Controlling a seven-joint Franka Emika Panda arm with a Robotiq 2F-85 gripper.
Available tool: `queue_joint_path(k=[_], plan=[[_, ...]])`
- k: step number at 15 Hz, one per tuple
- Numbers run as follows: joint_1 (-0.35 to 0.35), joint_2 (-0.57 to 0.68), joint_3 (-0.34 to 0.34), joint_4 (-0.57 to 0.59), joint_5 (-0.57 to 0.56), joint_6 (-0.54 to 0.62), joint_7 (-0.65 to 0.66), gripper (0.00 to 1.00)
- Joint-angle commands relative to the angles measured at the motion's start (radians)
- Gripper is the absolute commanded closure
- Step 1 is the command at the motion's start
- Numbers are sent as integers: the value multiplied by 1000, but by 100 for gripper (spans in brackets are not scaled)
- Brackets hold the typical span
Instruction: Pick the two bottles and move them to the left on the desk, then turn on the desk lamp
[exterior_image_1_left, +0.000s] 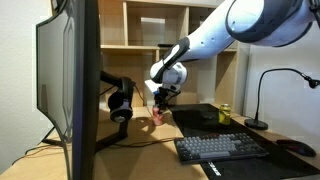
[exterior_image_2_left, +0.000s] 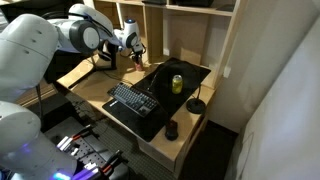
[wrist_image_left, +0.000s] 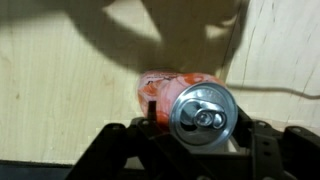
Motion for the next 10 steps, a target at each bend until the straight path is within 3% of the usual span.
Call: queue_joint_path(k=[1,4,10], plan=[[-5,-39,14,-87,0,56,-16,8],[-10,-55,17,-104,2,35,-22,0],[-32,-111,18,-107,8,-8,-23,0]])
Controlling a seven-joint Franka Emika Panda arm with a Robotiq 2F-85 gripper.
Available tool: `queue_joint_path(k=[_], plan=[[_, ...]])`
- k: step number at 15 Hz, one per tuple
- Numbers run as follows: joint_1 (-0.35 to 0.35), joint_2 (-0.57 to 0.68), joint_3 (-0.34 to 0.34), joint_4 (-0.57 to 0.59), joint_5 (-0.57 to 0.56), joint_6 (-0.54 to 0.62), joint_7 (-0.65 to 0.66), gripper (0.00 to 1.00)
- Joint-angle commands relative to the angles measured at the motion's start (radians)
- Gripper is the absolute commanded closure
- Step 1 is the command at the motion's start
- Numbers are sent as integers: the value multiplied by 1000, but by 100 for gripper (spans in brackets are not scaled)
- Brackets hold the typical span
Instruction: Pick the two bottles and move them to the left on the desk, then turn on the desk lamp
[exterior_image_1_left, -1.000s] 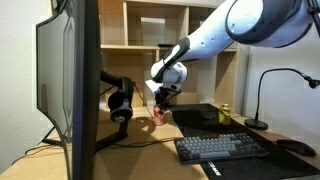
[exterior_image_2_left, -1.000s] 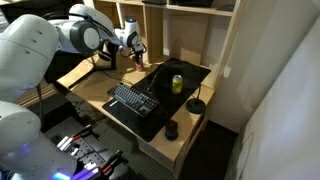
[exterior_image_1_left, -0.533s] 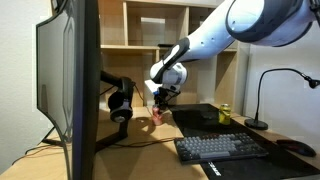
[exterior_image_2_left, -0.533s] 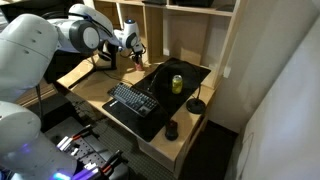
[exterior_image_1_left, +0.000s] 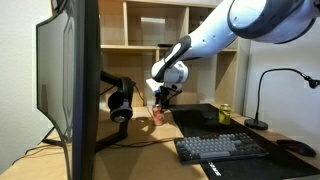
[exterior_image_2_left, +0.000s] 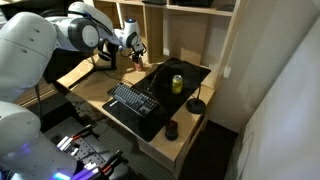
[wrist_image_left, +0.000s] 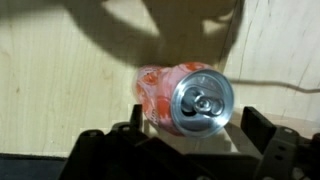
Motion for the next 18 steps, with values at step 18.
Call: queue_joint_path(k=[18], plan=[[-206,-318,-140,-101,-116,-510,149,0]])
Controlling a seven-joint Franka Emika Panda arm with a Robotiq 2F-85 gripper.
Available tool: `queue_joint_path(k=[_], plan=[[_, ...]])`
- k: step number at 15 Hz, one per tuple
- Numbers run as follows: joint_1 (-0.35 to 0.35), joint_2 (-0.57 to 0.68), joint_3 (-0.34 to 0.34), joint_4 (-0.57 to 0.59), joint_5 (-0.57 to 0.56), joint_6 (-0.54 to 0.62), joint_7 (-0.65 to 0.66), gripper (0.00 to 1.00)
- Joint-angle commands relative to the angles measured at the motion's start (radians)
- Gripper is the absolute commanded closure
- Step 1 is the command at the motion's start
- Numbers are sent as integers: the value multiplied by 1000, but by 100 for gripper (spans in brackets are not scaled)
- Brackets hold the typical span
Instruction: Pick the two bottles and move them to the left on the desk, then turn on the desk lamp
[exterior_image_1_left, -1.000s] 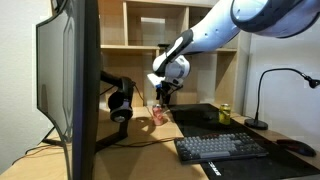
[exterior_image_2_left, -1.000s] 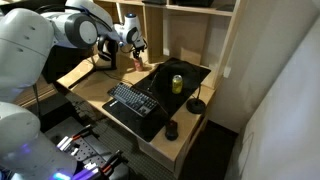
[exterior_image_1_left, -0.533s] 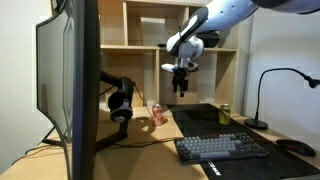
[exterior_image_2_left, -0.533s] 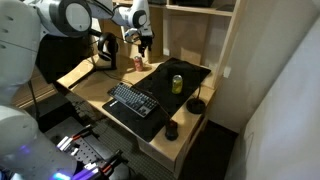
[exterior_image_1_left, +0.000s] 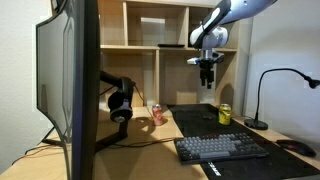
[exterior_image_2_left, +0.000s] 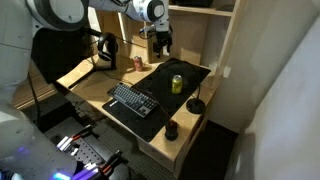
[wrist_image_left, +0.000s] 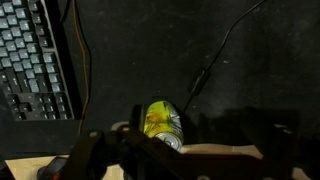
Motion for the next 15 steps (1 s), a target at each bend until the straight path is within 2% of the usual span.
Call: queue_joint_path(k=[1,3,10,11,15], plan=[[-13,32,10,22,-33,-11,57,0],[-29,62,-6,39,-37,-35,140,0],[-96,72,-43,9,-31,28,384,0],[-102,65,-26,7,-48,6,332,0],[-106,66,-23,7,-48,6,340,0]])
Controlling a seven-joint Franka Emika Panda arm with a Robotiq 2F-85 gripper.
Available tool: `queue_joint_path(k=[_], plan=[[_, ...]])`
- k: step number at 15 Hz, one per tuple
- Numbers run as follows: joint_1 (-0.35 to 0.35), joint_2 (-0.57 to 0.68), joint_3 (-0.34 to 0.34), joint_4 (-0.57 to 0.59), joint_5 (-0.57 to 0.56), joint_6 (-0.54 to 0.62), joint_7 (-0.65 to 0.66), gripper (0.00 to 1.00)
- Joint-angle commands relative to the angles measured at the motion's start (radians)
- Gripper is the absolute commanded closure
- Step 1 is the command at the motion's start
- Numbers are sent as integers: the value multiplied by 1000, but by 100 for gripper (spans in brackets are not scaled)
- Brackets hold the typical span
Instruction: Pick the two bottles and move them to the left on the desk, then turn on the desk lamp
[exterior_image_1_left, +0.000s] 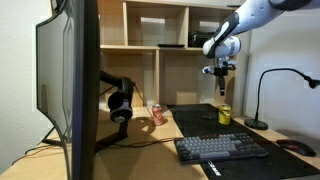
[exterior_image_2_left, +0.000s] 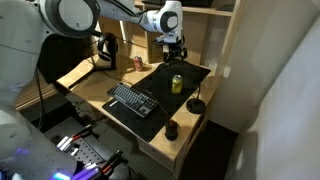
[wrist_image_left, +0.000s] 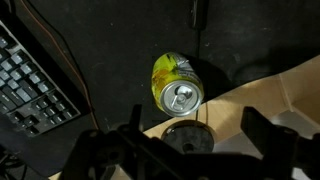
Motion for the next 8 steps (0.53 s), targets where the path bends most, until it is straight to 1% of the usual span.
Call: queue_joint_path(k=[1,2,6,8], plan=[[-14,13,21,3,-14,-3,4,0],[-21,25,24,4,-3,-9,9,0],[-23,62,23,8,8,26,43,0],[-21,58,22,-20,9,54,60,0]])
